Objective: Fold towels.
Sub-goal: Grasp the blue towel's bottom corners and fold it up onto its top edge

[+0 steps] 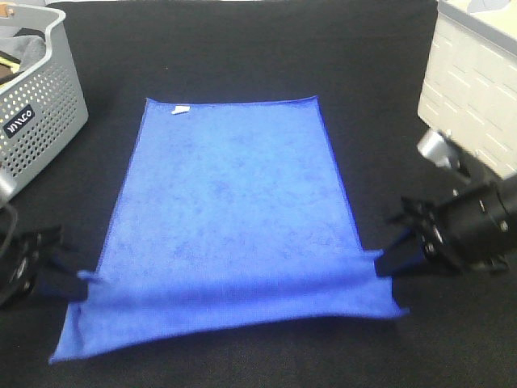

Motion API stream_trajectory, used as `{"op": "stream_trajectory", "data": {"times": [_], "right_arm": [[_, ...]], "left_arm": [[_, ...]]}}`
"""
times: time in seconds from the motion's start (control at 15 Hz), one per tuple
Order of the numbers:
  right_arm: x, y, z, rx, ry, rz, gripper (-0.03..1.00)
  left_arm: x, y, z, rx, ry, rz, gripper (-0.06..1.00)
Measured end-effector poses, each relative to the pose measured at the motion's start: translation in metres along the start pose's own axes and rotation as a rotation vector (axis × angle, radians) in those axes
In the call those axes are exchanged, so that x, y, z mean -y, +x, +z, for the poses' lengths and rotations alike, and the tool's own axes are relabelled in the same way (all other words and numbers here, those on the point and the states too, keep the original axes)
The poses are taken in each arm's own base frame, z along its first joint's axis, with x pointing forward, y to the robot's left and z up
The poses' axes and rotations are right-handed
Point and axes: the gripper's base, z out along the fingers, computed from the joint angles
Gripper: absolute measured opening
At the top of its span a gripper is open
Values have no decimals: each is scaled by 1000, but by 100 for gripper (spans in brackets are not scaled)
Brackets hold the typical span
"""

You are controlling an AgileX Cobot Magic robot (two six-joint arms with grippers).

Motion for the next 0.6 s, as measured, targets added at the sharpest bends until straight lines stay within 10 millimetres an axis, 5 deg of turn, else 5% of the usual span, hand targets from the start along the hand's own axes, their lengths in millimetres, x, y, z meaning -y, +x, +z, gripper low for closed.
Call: {"op": "stream_trajectory", "data": {"times": [0.6], "right_arm": [[-29, -163, 20, 88, 15, -140, 0]], "left_arm": [[51, -152, 37, 216, 20, 175, 0]]}}
